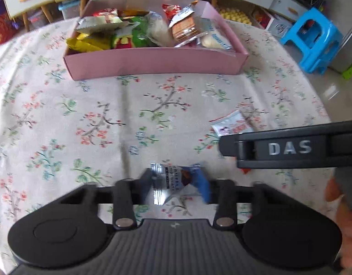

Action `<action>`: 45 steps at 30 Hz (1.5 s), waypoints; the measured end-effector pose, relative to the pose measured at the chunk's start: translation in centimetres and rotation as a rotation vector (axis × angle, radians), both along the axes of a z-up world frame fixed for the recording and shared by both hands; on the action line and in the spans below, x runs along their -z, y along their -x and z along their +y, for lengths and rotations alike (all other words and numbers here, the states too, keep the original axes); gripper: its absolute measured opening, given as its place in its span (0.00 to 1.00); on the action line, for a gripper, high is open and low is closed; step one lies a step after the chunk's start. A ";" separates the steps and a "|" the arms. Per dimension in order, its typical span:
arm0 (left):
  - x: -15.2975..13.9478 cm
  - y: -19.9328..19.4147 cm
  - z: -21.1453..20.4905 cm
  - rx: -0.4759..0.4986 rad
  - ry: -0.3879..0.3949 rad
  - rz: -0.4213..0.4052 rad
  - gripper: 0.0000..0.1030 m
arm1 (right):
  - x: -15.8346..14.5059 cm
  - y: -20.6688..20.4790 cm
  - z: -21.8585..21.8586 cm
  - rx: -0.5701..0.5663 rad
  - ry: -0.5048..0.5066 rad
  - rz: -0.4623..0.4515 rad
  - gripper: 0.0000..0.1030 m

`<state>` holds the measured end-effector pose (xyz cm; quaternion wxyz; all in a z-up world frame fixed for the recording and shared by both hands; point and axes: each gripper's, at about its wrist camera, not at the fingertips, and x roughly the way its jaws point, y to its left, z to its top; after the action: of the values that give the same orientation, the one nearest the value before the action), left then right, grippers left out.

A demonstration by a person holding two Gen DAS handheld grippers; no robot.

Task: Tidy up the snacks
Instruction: 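Grasp small silver pack with left gripper while right grasps red jam-biscuit pack, then lift both held packs off the cloth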

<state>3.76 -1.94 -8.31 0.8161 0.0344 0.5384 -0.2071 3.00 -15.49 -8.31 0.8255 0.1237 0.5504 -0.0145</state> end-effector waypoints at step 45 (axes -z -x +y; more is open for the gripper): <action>-1.8 -1.1 1.6 -0.064 -0.026 -0.093 0.12 | 1.2 -1.0 0.3 -0.012 0.065 0.009 0.42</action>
<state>4.84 -0.38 -6.52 0.8459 0.0374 0.5036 -0.1718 4.02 -15.19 -9.47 0.8269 0.0932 0.5539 -0.0279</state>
